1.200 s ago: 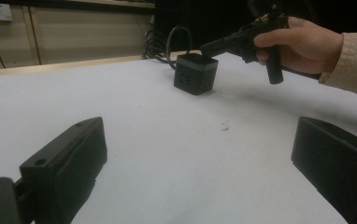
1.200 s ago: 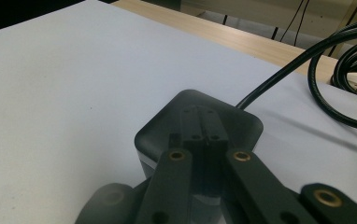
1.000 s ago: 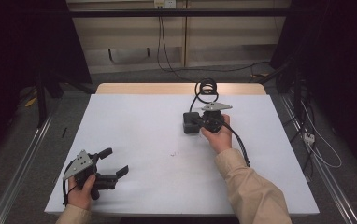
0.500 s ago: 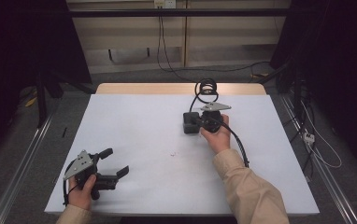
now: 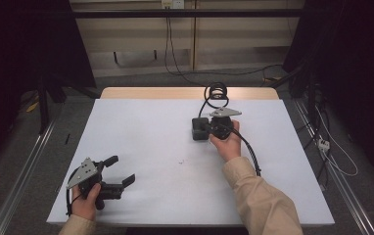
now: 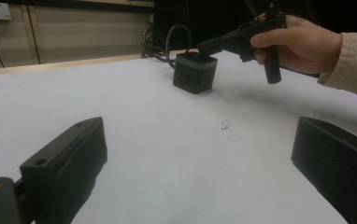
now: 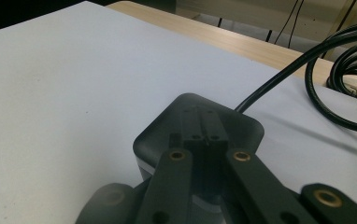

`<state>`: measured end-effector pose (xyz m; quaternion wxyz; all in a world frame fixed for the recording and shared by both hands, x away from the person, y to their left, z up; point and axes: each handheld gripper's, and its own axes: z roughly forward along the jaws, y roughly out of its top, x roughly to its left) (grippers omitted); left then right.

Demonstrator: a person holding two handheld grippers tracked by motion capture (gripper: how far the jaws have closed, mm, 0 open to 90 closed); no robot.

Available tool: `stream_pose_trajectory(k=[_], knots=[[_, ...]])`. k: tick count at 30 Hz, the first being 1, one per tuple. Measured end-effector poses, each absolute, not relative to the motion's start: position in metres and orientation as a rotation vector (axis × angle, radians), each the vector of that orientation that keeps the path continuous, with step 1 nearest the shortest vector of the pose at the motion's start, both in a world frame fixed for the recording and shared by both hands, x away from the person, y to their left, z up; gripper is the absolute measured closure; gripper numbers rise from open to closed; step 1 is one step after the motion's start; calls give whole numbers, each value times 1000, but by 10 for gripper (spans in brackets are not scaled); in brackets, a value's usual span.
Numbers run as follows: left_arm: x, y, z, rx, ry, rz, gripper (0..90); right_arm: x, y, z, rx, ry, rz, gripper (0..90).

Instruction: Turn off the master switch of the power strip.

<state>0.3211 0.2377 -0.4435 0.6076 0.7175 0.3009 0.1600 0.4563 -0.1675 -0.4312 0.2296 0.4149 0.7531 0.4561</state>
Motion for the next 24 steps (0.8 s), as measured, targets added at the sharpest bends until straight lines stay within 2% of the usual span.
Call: stream_pose_trajectory(k=[24], knots=[[321, 237, -443, 1658, 693, 369, 34, 455, -165, -431, 1127, 2080, 1230, 900]])
